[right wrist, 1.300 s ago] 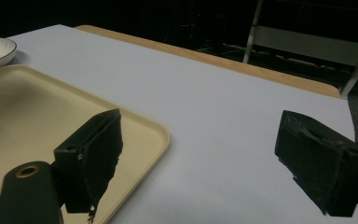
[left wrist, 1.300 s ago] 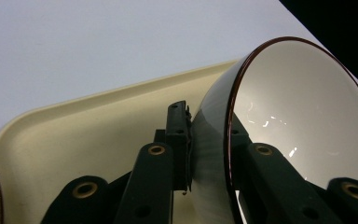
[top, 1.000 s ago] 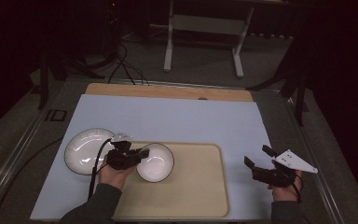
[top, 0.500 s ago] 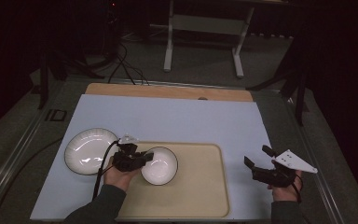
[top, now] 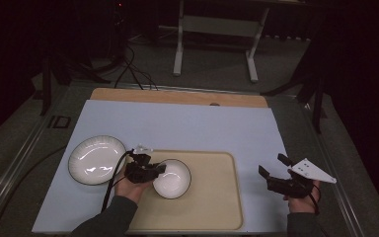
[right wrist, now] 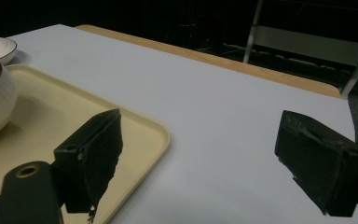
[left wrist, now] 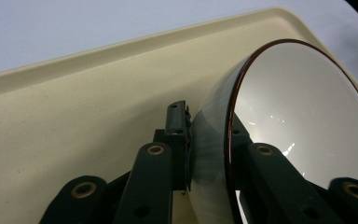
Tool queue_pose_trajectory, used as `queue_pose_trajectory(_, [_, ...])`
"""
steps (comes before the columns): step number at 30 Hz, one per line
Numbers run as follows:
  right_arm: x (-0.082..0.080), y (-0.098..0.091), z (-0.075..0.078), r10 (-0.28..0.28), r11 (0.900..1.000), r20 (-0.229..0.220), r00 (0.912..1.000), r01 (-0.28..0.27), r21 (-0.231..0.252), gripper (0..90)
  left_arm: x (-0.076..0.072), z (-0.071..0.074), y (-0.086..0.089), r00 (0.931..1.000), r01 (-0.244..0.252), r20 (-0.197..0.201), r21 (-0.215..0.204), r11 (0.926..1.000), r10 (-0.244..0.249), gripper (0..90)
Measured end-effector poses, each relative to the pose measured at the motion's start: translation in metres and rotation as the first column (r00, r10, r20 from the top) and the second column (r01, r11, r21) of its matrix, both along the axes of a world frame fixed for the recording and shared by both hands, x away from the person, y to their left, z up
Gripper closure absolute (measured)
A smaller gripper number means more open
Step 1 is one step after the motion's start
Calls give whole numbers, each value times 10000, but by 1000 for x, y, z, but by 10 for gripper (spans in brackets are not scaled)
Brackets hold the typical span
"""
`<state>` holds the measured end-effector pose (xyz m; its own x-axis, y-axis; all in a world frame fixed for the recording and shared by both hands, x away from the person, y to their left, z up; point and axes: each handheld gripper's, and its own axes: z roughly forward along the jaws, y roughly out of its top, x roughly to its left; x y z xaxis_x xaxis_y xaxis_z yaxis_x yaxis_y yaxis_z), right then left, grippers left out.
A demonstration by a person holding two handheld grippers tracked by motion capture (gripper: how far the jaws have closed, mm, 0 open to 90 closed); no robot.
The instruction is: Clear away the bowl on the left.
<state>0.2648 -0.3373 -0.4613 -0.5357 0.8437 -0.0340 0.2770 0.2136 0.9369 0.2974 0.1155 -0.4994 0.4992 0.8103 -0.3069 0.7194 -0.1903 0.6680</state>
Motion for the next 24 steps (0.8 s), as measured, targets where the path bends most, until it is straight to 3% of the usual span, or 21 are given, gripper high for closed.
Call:
queue_pose_trajectory(14, [0, 0, 0, 7, 10000, -16, 10000, -7, -16, 146, 5, -9, 1, 9996, -218, -175, -9, 9998, 218, 792])
queue_pose_trajectory(24, [0, 0, 0, 7, 10000, -21, 10000, -7, -19, 146, 7, -12, 1, 9989, -331, -326, 222, 9992, 338, 761])
